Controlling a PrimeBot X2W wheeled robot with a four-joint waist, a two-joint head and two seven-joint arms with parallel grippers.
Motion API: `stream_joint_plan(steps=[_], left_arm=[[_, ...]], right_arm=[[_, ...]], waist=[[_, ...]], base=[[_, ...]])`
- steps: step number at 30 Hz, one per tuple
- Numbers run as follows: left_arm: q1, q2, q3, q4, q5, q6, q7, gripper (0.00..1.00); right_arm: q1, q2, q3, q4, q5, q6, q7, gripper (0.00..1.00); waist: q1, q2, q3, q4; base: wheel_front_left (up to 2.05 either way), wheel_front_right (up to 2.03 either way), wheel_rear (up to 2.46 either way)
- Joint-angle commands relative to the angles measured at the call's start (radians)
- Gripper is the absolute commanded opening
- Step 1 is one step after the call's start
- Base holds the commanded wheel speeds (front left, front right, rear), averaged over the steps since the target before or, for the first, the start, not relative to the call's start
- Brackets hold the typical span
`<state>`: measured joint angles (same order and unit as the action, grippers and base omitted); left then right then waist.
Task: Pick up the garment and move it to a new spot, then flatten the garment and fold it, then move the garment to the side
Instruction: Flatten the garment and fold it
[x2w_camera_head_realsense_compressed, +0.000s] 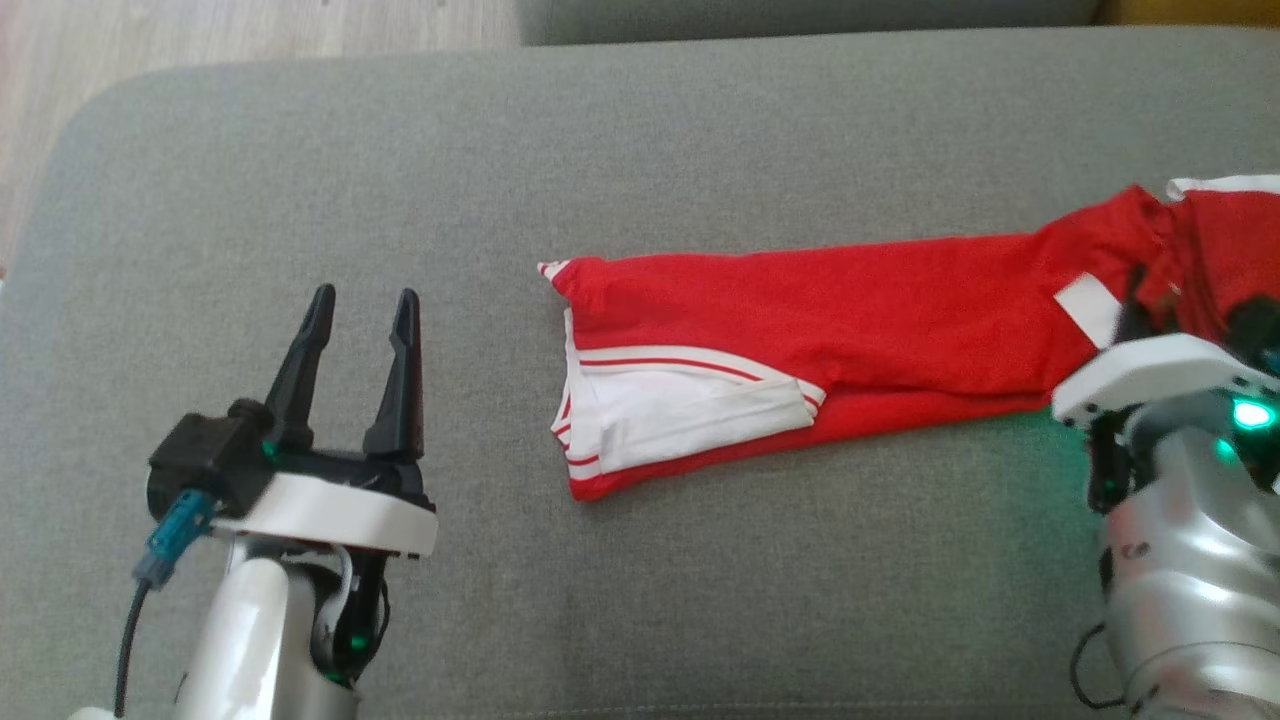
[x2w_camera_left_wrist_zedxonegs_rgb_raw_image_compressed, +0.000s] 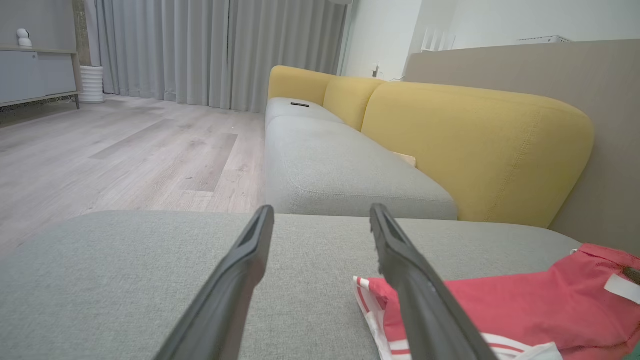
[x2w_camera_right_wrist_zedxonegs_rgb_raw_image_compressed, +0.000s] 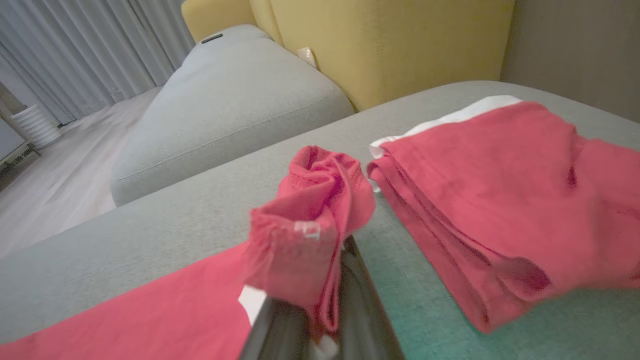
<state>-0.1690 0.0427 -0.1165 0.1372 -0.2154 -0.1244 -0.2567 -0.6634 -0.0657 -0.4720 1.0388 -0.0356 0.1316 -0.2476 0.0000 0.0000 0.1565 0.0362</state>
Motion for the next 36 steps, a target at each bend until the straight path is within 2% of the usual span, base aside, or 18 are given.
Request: stream_joint_plan(steps=[1,3,6,10,14,24,36], left_arm=[[-0.021,0.008,0.029,-0.028,-0.009,-0.002,-0.005,1.00],[-0.017,0.008,0.021,-0.024,-0.012,-0.002,-0.005,1.00],[-0.016,0.008,0.014,-0.021,-0.015,-0.002,-0.005,1.00],[-0.006,0.008,0.014,-0.022,-0.016,-0.001,-0.005,1.00],[0.005,0.008,0.013,-0.021,-0.019,-0.001,-0.005,1.00],[0.016,0.008,-0.002,-0.014,-0.022,-0.002,-0.005,1.00],[0.021,0.008,-0.009,-0.013,-0.022,-0.003,-0.005,1.00]], right_arm=[[-0.021,0.010,0.050,-0.043,0.002,-0.001,-0.013,0.00],[-0.030,0.014,0.131,-0.036,0.054,-0.001,-0.013,0.00],[-0.039,0.015,0.342,-0.022,0.219,-0.001,-0.013,0.00],[0.003,0.015,0.589,-0.106,0.427,-0.001,-0.007,0.00],[0.053,0.015,0.748,-0.190,0.555,-0.001,0.021,0.00],[0.110,0.015,0.943,-0.246,0.702,-0.001,0.039,0.00],[0.126,0.015,1.075,-0.229,0.791,-0.001,0.020,0.00]], waist=[[0.0000,0.0000,-0.013,-0.001],[0.0000,0.0000,-0.025,0.006],[0.0000,0.0000,-0.038,0.021],[0.0000,0.0000,-0.053,0.042],[0.0000,0.0000,-0.060,0.071],[0.0000,0.0000,-0.059,0.162],[0.0000,0.0000,-0.052,0.217]], base=[[0.00,0.00,0.00],[0.00,0.00,0.00],[0.00,0.00,0.00],[0.00,0.00,0.00],[0.00,0.00,0.00],[0.00,0.00,0.00],[0.00,0.00,0.00]])
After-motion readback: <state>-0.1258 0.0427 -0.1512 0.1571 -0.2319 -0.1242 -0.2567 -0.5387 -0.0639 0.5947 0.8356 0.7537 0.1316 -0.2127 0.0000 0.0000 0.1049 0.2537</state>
